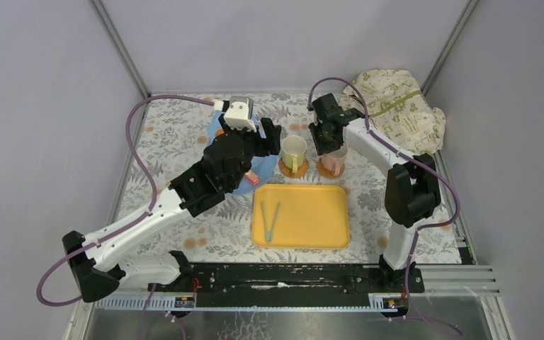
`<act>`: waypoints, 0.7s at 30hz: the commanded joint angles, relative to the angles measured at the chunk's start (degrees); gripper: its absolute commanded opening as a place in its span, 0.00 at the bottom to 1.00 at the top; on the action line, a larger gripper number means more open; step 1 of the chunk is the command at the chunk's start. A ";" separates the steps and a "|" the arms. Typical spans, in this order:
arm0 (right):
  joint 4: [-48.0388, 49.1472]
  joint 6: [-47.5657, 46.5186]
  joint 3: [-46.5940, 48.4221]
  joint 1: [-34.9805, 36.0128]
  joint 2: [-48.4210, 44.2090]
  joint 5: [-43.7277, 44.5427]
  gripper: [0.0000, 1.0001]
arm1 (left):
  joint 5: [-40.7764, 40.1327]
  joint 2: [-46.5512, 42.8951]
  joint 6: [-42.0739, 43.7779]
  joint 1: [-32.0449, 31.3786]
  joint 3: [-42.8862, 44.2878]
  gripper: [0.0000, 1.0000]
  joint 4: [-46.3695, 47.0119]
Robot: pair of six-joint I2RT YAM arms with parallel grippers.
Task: Serve the afternoon tea
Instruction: Place the cup on the coaster.
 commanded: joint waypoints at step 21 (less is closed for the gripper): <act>-1.95 -0.19 4.61 1.34 -6.07 2.92 0.39 | 0.27 1.69 -0.87 0.28 3.51 0.79 -0.36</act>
